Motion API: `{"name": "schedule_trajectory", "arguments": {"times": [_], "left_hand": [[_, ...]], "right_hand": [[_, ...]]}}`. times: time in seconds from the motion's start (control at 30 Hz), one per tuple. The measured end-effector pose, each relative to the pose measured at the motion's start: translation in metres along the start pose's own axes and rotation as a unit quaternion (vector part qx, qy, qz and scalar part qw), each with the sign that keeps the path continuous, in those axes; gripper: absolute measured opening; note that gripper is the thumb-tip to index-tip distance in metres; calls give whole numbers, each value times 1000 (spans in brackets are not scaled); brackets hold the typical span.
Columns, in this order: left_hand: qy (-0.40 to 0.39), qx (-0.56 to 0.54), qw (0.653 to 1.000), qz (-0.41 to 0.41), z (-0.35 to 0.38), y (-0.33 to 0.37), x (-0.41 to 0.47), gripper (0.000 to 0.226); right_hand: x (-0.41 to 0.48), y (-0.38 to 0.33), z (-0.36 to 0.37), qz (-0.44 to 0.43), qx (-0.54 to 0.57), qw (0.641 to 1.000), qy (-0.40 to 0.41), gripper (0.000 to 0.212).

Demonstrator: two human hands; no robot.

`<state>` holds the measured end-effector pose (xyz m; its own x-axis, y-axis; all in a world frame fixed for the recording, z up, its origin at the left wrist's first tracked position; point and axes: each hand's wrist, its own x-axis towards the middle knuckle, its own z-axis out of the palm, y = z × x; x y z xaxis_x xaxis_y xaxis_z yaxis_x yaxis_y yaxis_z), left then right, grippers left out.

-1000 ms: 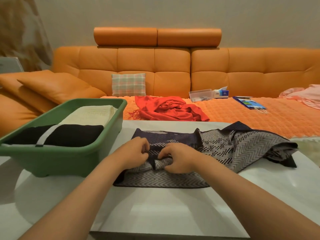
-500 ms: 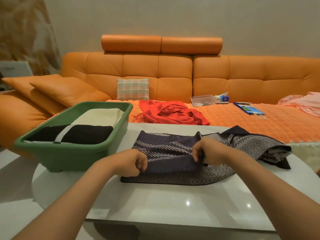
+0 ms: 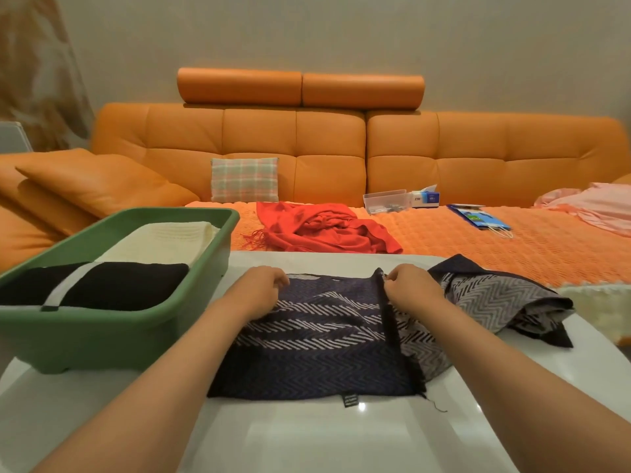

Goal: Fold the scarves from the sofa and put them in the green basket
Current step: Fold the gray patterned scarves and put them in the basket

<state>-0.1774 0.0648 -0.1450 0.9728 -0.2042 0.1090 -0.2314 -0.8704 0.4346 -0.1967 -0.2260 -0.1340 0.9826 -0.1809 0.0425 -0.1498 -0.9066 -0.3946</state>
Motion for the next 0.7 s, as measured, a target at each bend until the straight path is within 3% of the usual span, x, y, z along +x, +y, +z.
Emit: {"name": "schedule_trajectory", "arguments": {"times": [0.13,0.27,0.4,0.5,0.7], "left_hand": [[-19,104,994,3,12,-18,46,46],[-28,187,982,-1,19,-38,66,32],[19,280,960,2,21,-46,68,22],[38,274,961,7,21,-51,68,17],[108,193,975,-23,15,-51,67,11]], "right_hand": [[31,5,16,36,-35,999,13,40],[48,4,28,35,17,998,40,20],[56,5,32,16,-29,996,86,25],[56,4,37,-17,-26,994,107,31],[57,8,39,-76,-96,982,143,21]]}}
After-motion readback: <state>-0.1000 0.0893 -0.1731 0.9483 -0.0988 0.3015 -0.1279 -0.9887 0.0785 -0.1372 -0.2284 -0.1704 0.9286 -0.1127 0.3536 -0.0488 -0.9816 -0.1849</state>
